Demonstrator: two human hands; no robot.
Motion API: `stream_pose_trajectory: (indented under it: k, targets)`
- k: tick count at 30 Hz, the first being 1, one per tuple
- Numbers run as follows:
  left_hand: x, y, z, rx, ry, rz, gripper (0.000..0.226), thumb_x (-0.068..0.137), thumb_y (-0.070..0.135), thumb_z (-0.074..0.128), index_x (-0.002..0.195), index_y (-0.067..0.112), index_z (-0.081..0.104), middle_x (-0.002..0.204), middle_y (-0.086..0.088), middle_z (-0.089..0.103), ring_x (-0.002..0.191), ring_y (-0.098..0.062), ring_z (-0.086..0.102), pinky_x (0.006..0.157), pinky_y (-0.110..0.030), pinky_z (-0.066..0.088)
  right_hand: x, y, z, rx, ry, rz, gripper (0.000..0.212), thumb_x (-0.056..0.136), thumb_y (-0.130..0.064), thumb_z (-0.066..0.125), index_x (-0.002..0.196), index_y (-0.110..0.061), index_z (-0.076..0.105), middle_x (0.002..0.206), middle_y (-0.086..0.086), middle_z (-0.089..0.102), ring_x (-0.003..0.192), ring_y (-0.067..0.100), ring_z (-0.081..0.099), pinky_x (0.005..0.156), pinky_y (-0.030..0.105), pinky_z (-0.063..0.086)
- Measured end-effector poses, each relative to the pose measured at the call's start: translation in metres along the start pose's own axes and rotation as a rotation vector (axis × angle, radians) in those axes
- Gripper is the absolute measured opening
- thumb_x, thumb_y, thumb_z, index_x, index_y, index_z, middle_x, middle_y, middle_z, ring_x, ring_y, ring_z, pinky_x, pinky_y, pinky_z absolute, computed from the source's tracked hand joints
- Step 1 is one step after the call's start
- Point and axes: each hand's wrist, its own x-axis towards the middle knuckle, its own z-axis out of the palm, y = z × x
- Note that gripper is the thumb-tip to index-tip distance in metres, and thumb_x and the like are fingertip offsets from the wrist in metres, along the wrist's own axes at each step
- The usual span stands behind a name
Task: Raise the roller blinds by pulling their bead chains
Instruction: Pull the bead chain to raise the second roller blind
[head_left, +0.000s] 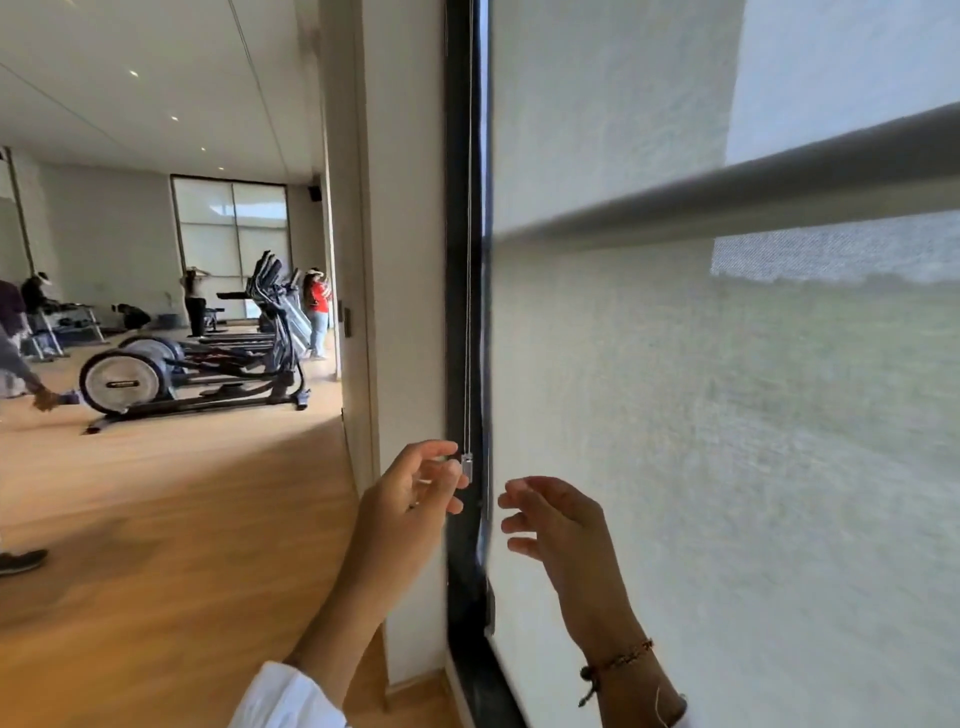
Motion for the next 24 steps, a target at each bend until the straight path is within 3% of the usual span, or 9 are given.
stream_pose_trajectory:
  k: [6,10,14,16,20,22,24]
  targets:
    - [0.123,-0.087,0.029,0.043,-0.023,-0.007,0.030,0.082,0.044,0.046,0.106,0.028,0.055,0.091,0.010,0.067,0.073,0.000,0.064,0.065,-0.016,0.051,0.138,0.061,0.019,0.009,0.059,0.052,0.014,0.088,-0.017,0.056,0.080,-0.014,0.067,0.084,0.010,0.071,0.076,0.022,0.066,0.070,0.030,0.053]
    - [0.224,-0.153,0.046,0.033,0.011,0.006,0.013,0.090,0.031,0.049,0.103,0.030,0.055,0.090,0.010,0.067,0.073,0.002,0.064,0.061,-0.011,0.050,0.252,0.101,0.039,0.006,0.049,0.023,0.015,0.088,-0.018,0.055,0.086,-0.009,0.067,0.086,0.010,0.071,0.078,0.022,0.066,0.070,0.029,0.054]
    - [0.325,-0.204,0.059,-0.014,0.078,-0.028,0.012,0.092,0.024,0.049,0.101,0.025,0.057,0.091,0.004,0.068,0.077,-0.007,0.065,0.064,-0.018,0.051,0.366,0.123,0.058,-0.015,0.016,0.002,0.015,0.088,-0.016,0.055,0.079,-0.015,0.066,0.084,0.011,0.068,0.077,0.019,0.062,0.074,0.033,0.052]
    - [0.376,-0.229,0.064,-0.049,0.095,-0.038,0.014,0.091,0.023,0.050,0.102,0.021,0.058,0.096,-0.001,0.068,0.085,-0.013,0.065,0.068,-0.023,0.052,0.425,0.134,0.067,-0.049,0.061,-0.039,0.019,0.088,-0.018,0.055,0.071,-0.021,0.065,0.083,0.010,0.067,0.080,0.021,0.062,0.074,0.035,0.053]
    - [0.460,-0.280,0.072,-0.055,0.059,-0.050,0.019,0.092,0.025,0.049,0.109,0.021,0.057,0.113,-0.005,0.064,0.102,-0.020,0.059,0.087,-0.035,0.050,0.540,0.162,0.080,-0.085,0.203,-0.083,0.022,0.085,-0.022,0.056,0.066,-0.014,0.064,0.076,0.016,0.065,0.073,0.028,0.059,0.079,0.049,0.053]
    - [0.495,-0.303,0.078,-0.063,0.026,-0.046,0.023,0.093,0.027,0.047,0.114,0.021,0.055,0.119,-0.003,0.060,0.109,-0.020,0.056,0.094,-0.037,0.046,0.588,0.178,0.085,-0.114,0.234,-0.080,0.018,0.084,-0.022,0.055,0.071,-0.019,0.066,0.072,0.003,0.064,0.076,0.021,0.059,0.078,0.044,0.052]
    - [0.536,-0.326,0.087,-0.129,-0.008,-0.030,0.027,0.094,0.027,0.044,0.119,0.022,0.053,0.122,0.001,0.056,0.112,-0.018,0.052,0.099,-0.035,0.040,0.640,0.197,0.091,-0.190,0.272,-0.083,0.013,0.083,-0.023,0.053,0.087,-0.018,0.065,0.086,0.002,0.065,0.087,0.022,0.060,0.084,0.041,0.051]
